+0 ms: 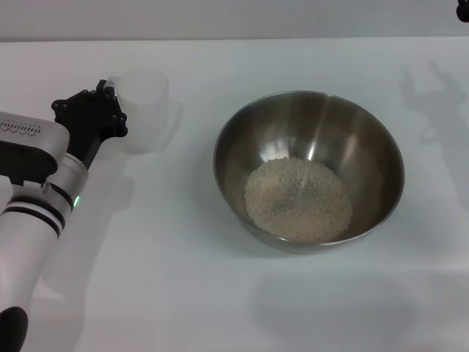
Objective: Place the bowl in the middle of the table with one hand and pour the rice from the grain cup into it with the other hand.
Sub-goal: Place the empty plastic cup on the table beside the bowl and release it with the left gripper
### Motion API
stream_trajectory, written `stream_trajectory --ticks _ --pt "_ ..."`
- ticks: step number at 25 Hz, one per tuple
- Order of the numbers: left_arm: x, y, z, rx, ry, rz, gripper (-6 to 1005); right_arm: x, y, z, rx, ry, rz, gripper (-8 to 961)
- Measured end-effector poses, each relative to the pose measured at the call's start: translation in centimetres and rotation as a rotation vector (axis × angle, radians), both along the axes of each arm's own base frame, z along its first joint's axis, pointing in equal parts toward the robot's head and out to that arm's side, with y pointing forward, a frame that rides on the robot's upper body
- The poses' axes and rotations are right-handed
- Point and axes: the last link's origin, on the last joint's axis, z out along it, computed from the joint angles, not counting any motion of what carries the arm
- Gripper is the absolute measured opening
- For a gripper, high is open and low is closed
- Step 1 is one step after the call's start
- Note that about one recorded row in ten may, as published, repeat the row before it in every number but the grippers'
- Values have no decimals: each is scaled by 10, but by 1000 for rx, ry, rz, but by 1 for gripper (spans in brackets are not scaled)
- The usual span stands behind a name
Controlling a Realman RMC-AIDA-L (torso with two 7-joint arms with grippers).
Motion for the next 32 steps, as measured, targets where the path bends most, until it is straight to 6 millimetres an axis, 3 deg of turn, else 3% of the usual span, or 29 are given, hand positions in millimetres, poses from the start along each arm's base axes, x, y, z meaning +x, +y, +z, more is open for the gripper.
stream_trajectory --ticks 21,26,32 --pt "-14 -4 0 -35 -46 64 188 -1 0 0 0 -2 4 548" --pt "-22 -17 4 -7 -76 68 383 -1 1 0 1 -4 2 548" --pt "-24 -42 16 59 -170 -23 420 2 -1 0 1 -5 -6 548"
